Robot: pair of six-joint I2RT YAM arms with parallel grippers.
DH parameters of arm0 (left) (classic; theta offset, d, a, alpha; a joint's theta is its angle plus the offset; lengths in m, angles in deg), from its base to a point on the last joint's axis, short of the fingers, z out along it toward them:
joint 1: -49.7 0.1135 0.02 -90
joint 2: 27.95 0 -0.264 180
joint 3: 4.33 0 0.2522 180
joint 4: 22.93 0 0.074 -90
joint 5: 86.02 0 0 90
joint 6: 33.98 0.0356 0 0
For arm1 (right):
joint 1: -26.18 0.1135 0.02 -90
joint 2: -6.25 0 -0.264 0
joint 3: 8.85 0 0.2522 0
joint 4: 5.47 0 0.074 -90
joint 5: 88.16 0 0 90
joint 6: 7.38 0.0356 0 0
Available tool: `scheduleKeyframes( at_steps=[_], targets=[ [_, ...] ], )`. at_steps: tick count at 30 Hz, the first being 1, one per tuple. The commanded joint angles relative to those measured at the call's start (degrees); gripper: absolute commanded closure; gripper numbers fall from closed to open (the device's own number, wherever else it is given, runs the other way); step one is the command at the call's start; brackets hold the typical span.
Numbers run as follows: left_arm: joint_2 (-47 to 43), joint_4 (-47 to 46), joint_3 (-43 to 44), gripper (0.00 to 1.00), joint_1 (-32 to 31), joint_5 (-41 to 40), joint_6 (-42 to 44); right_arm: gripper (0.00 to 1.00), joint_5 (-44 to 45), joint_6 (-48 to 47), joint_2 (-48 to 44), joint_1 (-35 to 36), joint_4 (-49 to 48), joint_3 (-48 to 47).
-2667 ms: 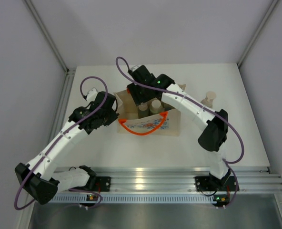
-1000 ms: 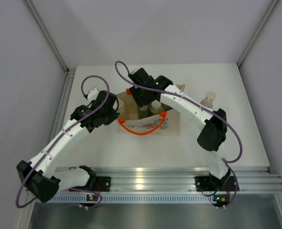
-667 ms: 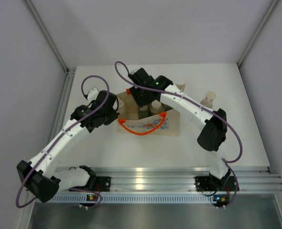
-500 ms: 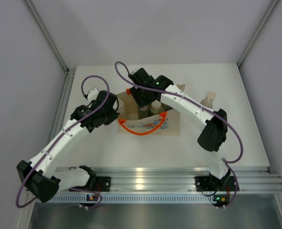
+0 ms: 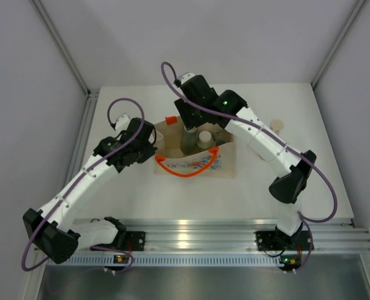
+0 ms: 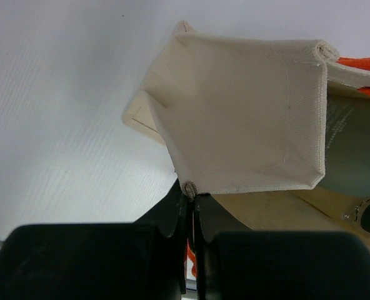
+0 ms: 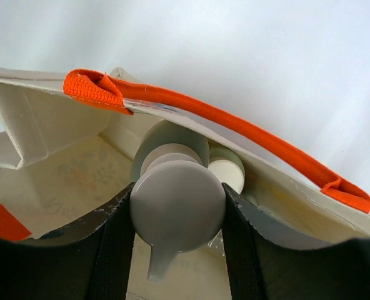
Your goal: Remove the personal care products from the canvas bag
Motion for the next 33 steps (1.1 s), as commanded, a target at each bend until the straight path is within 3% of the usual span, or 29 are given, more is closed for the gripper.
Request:
scheduleKeyframes(
  at_steps=[1,33],
  targets=[
    [0.7,-0.5,1.7,1.00,0.0,-0.4,0.1,1.00,4.1,-1.7,-6.2,0.6,-1.6,-5.3],
    [2.0,-0.6,2.2,1.00,0.0,-0.1,-0.4,1.00,4.3,-4.0,-11.7,0.8,4.5,-15.3]
  ],
)
